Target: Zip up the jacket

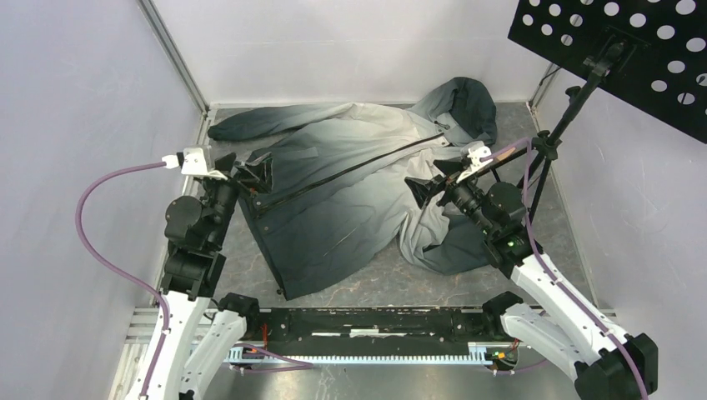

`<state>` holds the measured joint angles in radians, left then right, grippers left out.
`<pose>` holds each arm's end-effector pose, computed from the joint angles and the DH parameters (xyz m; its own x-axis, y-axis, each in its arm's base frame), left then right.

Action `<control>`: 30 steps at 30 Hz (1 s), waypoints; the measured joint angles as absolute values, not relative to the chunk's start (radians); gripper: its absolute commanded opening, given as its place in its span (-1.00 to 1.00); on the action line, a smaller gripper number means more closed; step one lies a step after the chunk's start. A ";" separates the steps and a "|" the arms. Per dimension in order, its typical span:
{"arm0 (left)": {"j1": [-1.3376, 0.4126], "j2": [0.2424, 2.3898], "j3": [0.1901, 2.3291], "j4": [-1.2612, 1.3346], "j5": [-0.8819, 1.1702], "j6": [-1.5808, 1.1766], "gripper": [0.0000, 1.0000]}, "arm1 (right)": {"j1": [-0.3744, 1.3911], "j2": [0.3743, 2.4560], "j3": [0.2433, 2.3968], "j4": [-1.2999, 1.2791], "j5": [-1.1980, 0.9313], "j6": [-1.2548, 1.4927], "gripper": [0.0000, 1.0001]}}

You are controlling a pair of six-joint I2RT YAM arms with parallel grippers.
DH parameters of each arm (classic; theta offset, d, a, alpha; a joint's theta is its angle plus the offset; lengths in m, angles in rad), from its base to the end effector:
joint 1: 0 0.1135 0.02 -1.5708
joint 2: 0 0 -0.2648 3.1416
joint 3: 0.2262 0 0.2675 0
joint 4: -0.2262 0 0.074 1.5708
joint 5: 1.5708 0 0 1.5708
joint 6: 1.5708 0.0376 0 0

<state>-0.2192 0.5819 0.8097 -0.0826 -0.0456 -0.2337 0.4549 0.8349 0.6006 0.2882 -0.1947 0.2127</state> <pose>0.1464 -0.0309 0.3925 0.0973 -0.2587 -0.9611 0.2012 0.9508 -0.2355 0.1949 0.1034 0.3136 -0.0803 0.1913 -0.9782 -0.6012 0.7735 0.2006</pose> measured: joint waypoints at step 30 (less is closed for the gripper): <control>-0.146 1.003 0.971 -0.496 -0.214 -0.368 0.99 | 0.771 1.378 0.551 0.410 -0.248 0.482 0.87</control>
<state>-0.1463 1.0027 0.9714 -0.4965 -0.2142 -0.3679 0.7708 1.3781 0.5507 0.4103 -0.2481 0.4816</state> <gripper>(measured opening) 0.993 0.955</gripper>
